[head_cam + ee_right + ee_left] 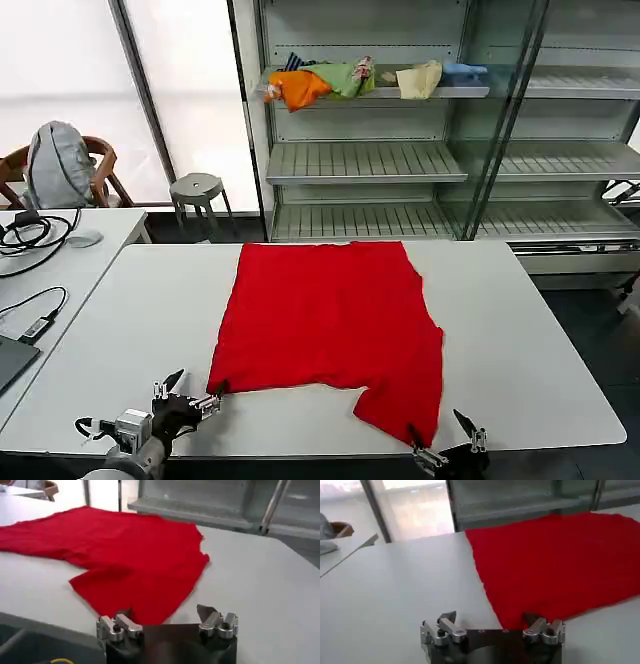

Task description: Fold and organize the clothes.

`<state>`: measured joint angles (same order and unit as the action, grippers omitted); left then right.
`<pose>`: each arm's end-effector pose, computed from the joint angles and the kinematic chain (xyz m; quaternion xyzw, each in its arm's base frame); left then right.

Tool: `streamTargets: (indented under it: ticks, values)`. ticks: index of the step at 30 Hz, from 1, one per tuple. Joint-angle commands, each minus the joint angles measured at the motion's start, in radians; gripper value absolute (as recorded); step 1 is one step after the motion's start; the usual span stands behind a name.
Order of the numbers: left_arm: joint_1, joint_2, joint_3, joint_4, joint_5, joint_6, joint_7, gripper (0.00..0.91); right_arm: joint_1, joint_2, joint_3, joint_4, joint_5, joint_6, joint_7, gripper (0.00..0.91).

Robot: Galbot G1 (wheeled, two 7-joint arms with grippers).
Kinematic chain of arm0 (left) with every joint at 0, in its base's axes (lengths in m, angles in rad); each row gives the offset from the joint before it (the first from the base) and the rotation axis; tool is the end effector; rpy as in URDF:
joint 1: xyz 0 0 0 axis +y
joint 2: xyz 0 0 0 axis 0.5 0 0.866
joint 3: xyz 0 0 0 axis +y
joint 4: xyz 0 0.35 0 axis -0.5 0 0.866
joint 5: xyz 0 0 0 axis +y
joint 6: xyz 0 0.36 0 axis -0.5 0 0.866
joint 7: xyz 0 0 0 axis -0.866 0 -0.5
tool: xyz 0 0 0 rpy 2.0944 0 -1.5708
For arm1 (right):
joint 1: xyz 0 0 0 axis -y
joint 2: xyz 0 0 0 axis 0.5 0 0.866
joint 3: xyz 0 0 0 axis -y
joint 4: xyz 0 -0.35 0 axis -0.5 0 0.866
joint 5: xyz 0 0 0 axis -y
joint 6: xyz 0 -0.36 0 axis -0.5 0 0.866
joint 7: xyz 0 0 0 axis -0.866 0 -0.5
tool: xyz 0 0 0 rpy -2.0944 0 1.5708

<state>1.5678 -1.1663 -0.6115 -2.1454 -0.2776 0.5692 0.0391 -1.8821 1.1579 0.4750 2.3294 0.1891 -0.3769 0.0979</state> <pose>0.1958 0.0851 -0.2638 -0.0720 -0.9614 -0.0695 0.2564 0.1019 -0.0295 -0.2598 0.1024 -0.9631 0.0742 0.2377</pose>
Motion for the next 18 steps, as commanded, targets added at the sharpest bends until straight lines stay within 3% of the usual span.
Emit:
streamTargets:
  ticks: [1, 2, 18]
  values:
    - [0.001, -0.001, 0.001, 0.015, 0.0, 0.009, -0.001, 0.02, -0.011, 0.0, -0.011, -0.003, 0.0, -0.009, -0.001, 0.071]
    - [0.001, -0.002, 0.002, 0.016, 0.0, 0.009, -0.003, 0.02, -0.01, 0.001, -0.012, -0.002, -0.001, -0.01, 0.0, 0.0]
    - [0.001, -0.024, 0.012, 0.007, -0.022, 0.008, -0.002, 0.02, 0.005, 0.009, -0.038, -0.011, 0.066, -0.024, 0.025, 0.0]
